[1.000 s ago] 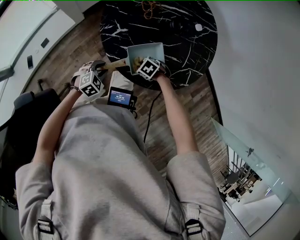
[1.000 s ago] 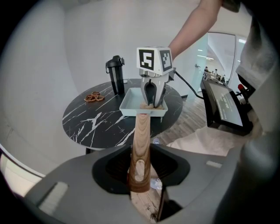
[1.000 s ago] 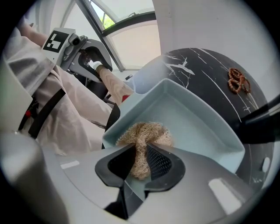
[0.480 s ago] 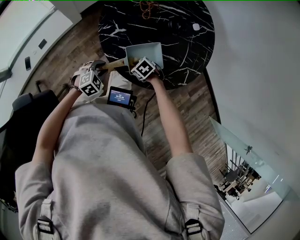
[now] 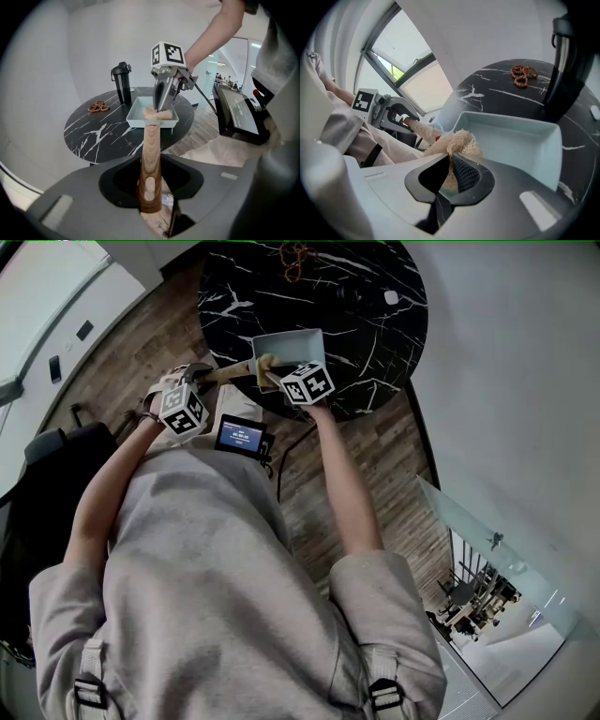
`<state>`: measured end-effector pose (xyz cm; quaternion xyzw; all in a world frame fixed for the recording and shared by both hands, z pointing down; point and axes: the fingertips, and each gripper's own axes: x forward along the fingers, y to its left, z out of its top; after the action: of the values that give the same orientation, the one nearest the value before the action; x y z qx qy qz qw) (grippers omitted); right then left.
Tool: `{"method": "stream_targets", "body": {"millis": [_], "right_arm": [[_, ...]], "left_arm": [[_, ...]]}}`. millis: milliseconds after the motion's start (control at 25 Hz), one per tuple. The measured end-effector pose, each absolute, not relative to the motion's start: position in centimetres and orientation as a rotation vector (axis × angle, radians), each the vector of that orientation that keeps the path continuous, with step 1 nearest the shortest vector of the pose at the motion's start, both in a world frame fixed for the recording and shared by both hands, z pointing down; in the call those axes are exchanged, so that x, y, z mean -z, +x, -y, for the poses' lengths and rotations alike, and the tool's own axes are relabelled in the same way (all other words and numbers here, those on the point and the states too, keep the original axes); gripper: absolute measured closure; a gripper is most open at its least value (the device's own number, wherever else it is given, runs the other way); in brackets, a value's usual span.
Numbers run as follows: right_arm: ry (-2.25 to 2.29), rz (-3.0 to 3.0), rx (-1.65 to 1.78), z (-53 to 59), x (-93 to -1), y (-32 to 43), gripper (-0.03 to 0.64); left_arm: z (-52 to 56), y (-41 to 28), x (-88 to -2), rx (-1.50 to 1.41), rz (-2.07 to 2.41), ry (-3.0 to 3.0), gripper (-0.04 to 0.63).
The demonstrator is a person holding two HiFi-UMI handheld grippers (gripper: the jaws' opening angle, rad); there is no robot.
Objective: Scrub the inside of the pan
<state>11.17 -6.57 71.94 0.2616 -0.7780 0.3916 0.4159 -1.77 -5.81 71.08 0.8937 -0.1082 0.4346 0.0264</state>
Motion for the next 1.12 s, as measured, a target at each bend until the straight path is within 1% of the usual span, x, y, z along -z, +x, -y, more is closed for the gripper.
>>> {"method": "stream_targets", "body": {"millis": [120,280,360,600,920,1120], "right_arm": [[0.767,1.966,-0.872,8.1,-70.1,12.8,0.578],[0.845,1.773,-0.536,10.1,-69.0,18.5,0.578],[0.811,1.639,-0.453,10.2,-69.7,21.0,0.578],[0.705,1.405,-0.360,8.7,-73.7,24.2,0.581],[0.924,1.449,-0.462,11.6,-73.7,24.1,0.583],[0.965,1.465,-0.454,14.0,-73.9,23.6,0.583]], "left_arm": [[5.8,-1.8,-71.1,-1.344,0.328,2.764,0.460],[5.8,-1.8,-70.9,-1.343,0.323,2.772,0.462],[5.9,-1.8,-70.9,-1.344,0.323,2.775,0.462],[5.8,-1.6,-71.0,-1.350,0.317,2.774,0.462],[6.0,-1.4,-71.0,-1.403,0.318,2.794,0.463],[6.0,-1.4,-71.1,-1.457,0.301,2.827,0.465]]}}
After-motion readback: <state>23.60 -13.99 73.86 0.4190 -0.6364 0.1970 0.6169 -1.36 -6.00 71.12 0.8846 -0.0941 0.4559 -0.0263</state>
